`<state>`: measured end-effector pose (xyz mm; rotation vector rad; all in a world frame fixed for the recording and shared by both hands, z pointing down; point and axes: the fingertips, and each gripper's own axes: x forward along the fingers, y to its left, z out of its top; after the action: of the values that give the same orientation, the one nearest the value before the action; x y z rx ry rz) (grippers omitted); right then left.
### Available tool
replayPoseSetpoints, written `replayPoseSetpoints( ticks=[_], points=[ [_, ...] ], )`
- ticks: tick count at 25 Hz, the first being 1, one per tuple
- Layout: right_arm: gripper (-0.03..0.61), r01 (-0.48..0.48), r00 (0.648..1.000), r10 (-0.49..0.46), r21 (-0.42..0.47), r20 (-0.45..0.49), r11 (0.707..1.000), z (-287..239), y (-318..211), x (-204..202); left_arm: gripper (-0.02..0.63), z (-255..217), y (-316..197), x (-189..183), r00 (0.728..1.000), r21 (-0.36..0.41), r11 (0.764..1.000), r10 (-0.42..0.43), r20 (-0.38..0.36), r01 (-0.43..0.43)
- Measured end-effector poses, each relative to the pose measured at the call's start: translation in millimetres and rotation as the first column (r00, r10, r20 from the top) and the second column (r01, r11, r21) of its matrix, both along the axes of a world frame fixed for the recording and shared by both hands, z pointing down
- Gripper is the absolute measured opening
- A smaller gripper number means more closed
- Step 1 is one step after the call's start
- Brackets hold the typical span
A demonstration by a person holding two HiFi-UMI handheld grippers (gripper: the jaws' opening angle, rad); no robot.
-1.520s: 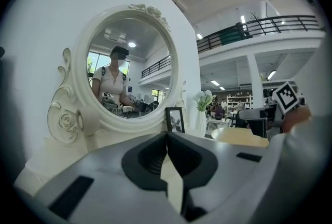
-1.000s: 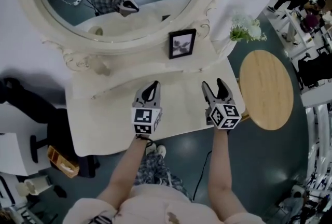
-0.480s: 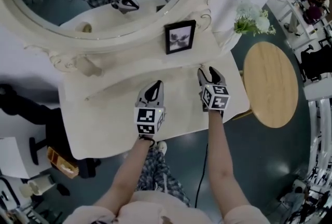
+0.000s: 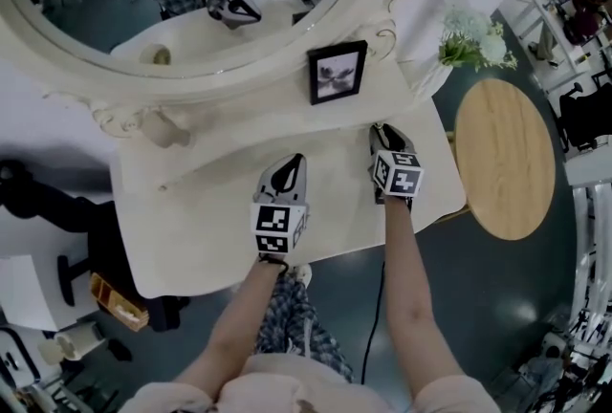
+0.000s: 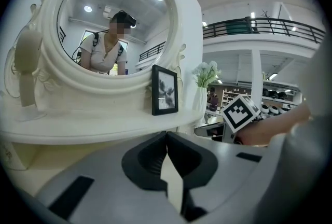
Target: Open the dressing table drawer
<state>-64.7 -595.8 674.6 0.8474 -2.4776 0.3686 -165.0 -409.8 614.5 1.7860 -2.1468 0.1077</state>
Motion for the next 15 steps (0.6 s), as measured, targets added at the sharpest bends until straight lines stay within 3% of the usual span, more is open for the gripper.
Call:
replayPoseSetpoints(
  ticks=[15],
  points=[
    [0.104,0.002,1.000,-0.002,0.005,0.007,1.000,-0.1,1.7,3.2,0.028,-1.4,0.8,-9.2,1.000,0.000,1.000,-0.022,-0.014,0.022]
  ],
)
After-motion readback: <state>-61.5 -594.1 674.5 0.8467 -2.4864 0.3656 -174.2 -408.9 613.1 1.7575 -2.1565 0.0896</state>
